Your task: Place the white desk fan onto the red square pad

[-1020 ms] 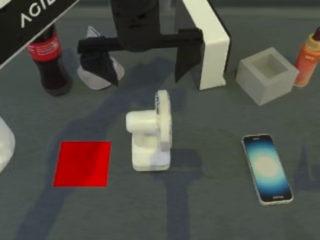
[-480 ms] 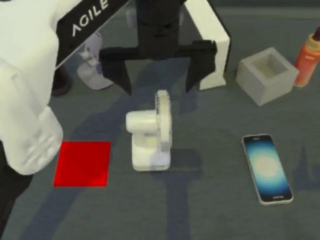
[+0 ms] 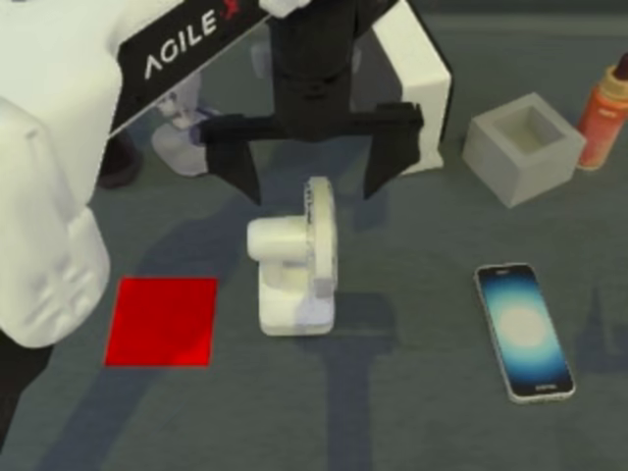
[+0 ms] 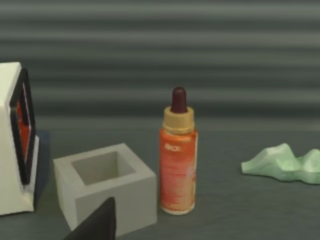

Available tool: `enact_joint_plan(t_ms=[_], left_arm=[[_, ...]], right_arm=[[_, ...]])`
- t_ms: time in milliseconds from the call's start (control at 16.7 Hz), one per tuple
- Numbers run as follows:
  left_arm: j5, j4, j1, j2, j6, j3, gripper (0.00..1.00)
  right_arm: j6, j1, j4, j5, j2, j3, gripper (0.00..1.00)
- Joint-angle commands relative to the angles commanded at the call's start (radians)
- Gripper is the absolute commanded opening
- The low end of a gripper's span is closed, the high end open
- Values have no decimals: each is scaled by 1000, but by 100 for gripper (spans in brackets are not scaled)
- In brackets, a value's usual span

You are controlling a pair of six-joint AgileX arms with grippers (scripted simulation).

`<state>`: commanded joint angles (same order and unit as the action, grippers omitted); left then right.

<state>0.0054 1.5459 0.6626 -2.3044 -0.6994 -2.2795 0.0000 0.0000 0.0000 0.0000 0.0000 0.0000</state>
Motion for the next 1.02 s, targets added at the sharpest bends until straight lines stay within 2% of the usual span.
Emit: enact_joint_plan(t_ms=[240,540,1020], left_arm=[[0,-113,2,29,-2,143,100],[0,-125,2,32,-2,155,100],[0,-125,2,32,-2,155,40]], right_arm=[[0,0,0,0,0,0,100],[0,0,0,0,0,0,100],[0,0,0,0,0,0,100]])
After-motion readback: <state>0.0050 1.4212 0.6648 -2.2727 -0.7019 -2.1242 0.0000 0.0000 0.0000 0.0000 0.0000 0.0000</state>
